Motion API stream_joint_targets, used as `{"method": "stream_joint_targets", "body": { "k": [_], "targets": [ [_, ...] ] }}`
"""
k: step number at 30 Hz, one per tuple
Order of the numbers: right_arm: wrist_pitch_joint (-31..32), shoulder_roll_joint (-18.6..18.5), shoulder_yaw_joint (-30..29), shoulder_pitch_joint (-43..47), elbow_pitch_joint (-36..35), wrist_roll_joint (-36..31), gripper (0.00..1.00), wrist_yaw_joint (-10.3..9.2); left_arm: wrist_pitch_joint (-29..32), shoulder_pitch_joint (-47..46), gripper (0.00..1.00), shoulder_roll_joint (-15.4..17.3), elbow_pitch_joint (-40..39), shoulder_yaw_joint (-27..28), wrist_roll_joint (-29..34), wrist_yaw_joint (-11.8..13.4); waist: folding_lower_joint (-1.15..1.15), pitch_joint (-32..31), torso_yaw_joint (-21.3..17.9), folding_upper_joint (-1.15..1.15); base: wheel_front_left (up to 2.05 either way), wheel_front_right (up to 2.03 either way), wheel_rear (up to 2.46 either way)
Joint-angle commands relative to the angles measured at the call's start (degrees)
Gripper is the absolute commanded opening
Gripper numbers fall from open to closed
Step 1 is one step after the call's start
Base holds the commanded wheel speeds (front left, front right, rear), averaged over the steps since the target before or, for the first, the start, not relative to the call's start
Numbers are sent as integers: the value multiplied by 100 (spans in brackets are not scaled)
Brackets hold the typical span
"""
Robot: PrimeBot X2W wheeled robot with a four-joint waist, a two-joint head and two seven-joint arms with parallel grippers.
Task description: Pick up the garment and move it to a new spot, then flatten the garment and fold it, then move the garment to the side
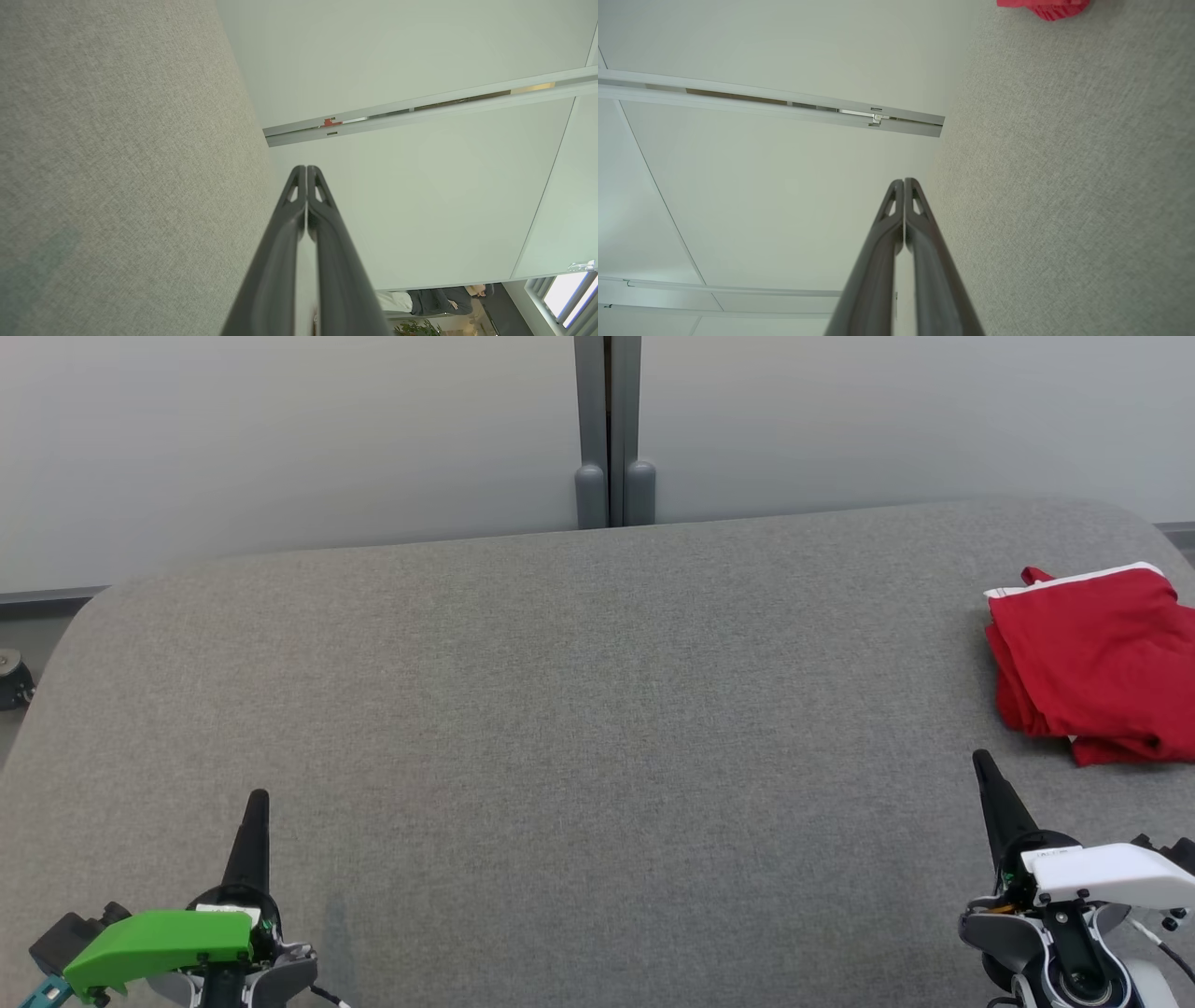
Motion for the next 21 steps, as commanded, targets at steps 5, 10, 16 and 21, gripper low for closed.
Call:
{"method": "stream_joint_targets", "body": {
  "k": [5, 10, 16, 21],
  "targets": [
    [79, -28, 13, -141, 15, 327, 0, 3, 87, -177, 0, 16, 9, 61, -290, -27, 0, 17, -24, 0, 0, 0, 0],
    [137, -27, 21, -168, 35, 565, 0, 3, 149, -231, 0, 10, 17, 96, -490, -28, 0, 32, -46, 0, 0, 0, 0],
    [204, -27, 30, -225, 55, 823, 0, 2, 211, -270, 0, 3, 30, 134, -705, -29, 0, 50, -72, 0, 0, 0, 0],
    [250, -28, 37, -254, 72, 1027, 0, 2, 265, -297, 0, -2, 38, 160, -875, -31, 0, 64, -93, 0, 0, 0, 0]
  ]
}}
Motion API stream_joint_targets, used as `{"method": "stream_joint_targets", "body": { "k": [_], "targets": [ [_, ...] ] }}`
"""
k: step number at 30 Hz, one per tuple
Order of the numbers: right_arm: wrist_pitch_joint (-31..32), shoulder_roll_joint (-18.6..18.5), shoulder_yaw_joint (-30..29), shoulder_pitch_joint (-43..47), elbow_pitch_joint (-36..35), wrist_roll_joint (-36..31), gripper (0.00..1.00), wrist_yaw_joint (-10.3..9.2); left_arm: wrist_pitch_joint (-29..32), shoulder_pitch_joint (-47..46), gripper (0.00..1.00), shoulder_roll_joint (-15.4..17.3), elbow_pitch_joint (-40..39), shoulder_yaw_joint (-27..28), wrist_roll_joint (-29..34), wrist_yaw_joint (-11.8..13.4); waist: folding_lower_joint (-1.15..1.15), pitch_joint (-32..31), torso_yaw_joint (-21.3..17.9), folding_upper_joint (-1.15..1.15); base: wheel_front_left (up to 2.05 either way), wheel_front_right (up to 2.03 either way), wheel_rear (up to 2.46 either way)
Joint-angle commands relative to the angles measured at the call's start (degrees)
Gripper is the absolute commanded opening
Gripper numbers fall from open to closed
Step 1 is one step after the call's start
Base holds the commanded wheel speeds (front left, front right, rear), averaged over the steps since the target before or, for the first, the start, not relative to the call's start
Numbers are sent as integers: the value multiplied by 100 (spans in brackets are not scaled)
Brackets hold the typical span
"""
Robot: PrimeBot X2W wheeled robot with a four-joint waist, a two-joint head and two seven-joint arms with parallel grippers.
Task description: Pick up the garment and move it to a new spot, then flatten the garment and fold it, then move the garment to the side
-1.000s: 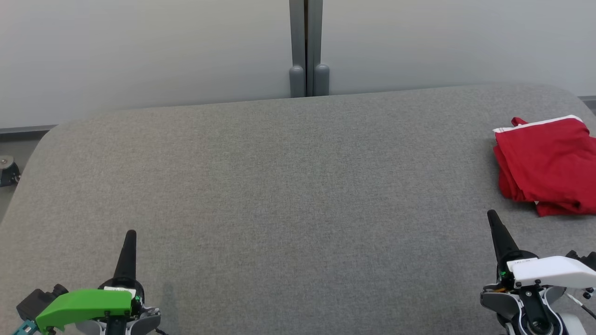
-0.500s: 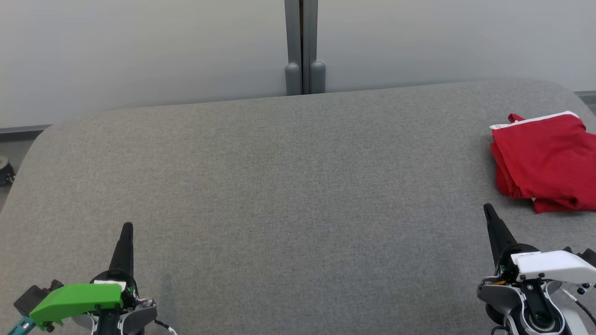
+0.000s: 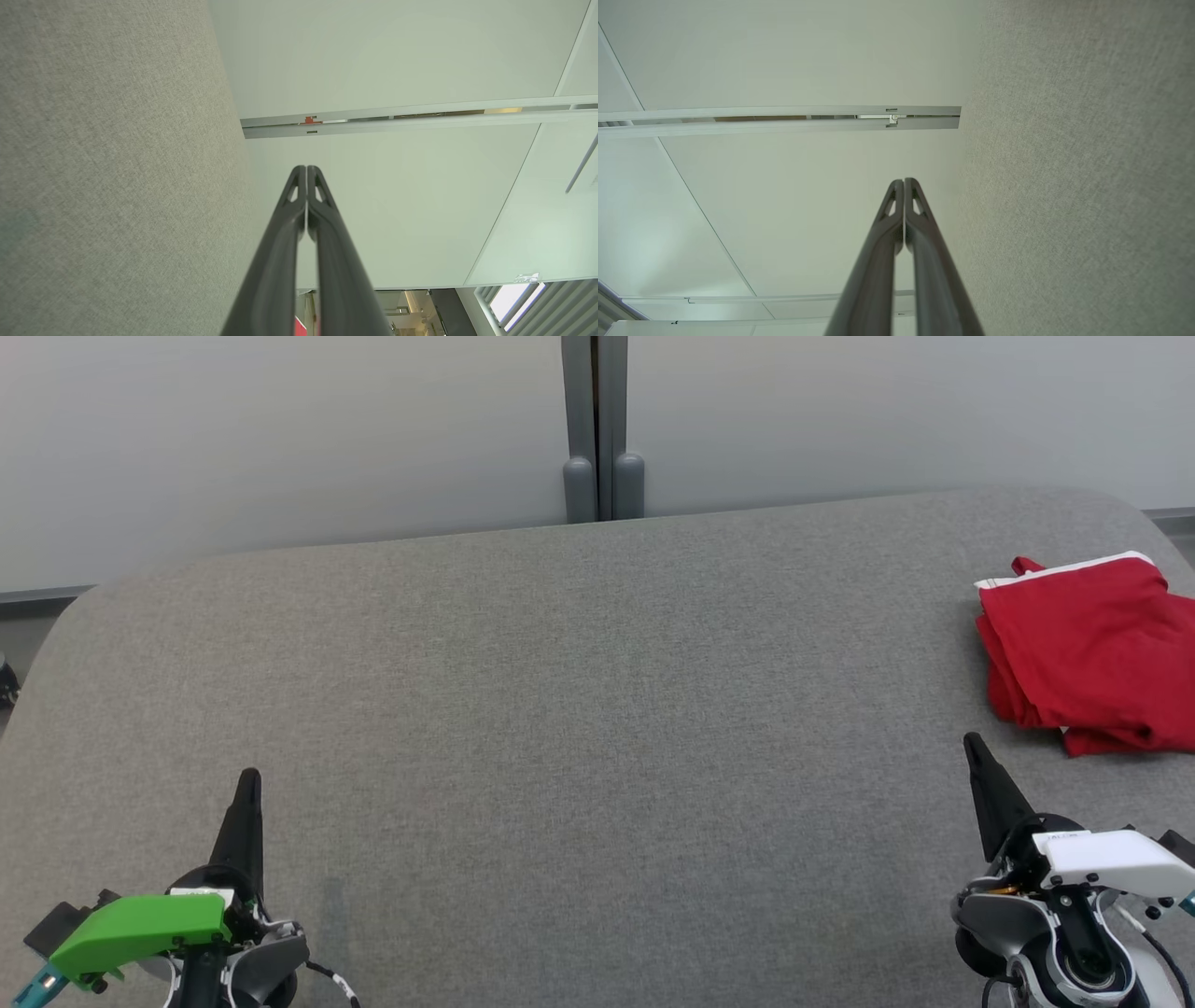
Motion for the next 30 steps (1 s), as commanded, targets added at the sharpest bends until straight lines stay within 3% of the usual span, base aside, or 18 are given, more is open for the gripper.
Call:
{"method": "stream_joint_targets", "body": {
  "k": [1, 30],
  "targets": [
    [48, -23, 10, -89, 17, 121, 0, 2, 32, -107, 0, 2, 11, 30, -109, -31, 0, 5, -7, 0, 0, 0, 0],
    [68, -23, 13, -87, 23, 218, 0, 2, 88, -129, 0, -31, 17, 91, -133, -32, 0, 13, -19, 0, 0, 0, 0]
  ]
}}
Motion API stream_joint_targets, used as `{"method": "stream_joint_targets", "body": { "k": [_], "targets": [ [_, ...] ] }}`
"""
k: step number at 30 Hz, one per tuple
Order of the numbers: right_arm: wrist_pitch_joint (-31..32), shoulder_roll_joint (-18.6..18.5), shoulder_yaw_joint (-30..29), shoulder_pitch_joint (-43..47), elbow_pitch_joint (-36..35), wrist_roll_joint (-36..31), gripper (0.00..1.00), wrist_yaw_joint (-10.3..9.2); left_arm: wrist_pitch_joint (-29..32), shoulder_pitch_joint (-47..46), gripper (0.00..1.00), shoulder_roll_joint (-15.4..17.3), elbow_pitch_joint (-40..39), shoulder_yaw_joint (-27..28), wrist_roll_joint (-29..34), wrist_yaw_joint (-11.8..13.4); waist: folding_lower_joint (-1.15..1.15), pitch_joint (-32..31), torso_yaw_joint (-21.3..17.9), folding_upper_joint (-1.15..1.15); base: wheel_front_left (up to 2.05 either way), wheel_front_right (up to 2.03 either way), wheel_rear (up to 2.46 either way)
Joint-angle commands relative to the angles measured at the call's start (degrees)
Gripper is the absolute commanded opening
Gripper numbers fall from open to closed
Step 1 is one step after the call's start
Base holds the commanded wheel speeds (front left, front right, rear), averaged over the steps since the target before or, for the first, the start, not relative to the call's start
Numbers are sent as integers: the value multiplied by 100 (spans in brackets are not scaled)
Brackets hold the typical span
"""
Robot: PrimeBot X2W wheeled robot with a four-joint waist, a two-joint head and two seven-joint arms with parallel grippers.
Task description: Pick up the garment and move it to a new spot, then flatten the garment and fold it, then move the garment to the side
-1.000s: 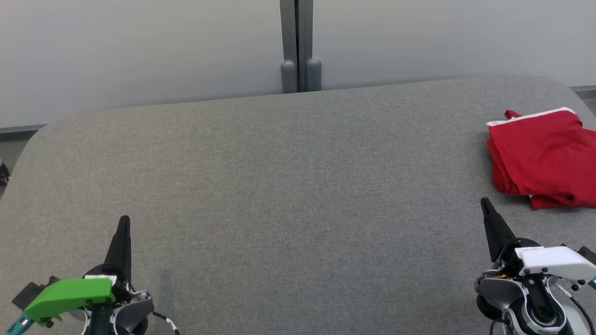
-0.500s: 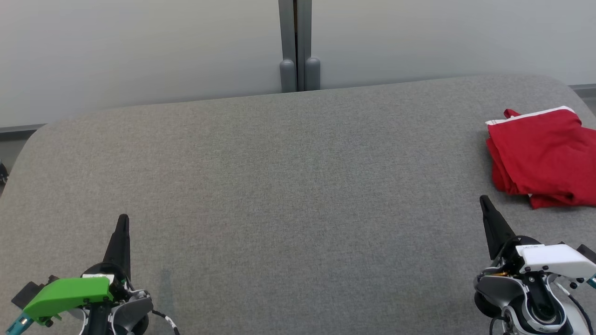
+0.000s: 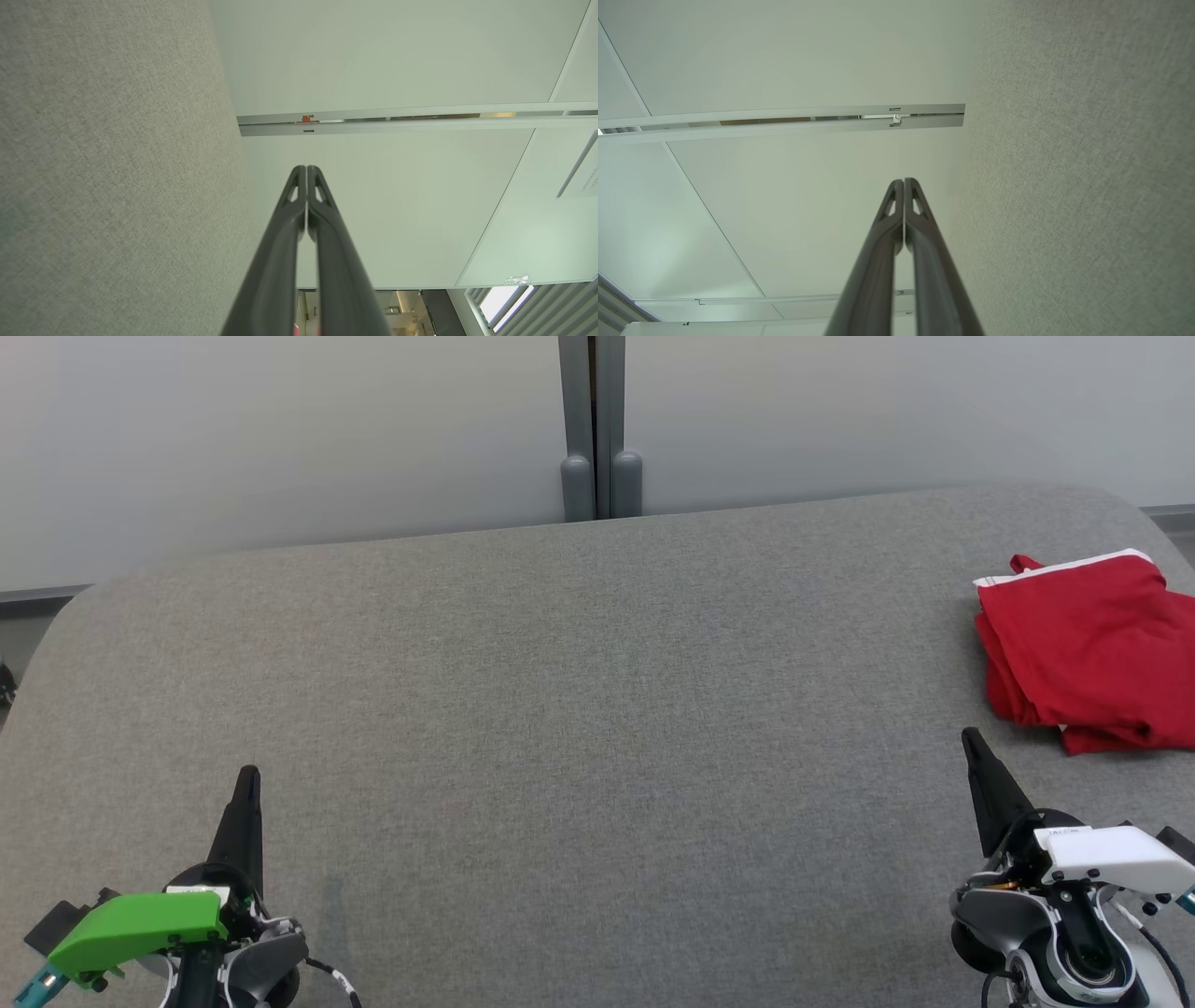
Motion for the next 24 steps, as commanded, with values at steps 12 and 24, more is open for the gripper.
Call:
{"method": "stream_joint_targets", "body": {
  "k": [12, 24],
  "targets": [
    [19, -22, 6, -34, 9, 37, 0, 2, 22, -101, 0, -8, 10, 40, 28, -32, 0, 0, 0, 0, 0, 0, 0],
    [19, -22, 7, -34, 8, 37, 0, 2, 31, -102, 0, -15, 11, 57, 43, -32, 0, 0, 0, 0, 0, 0, 0]
  ]
}}
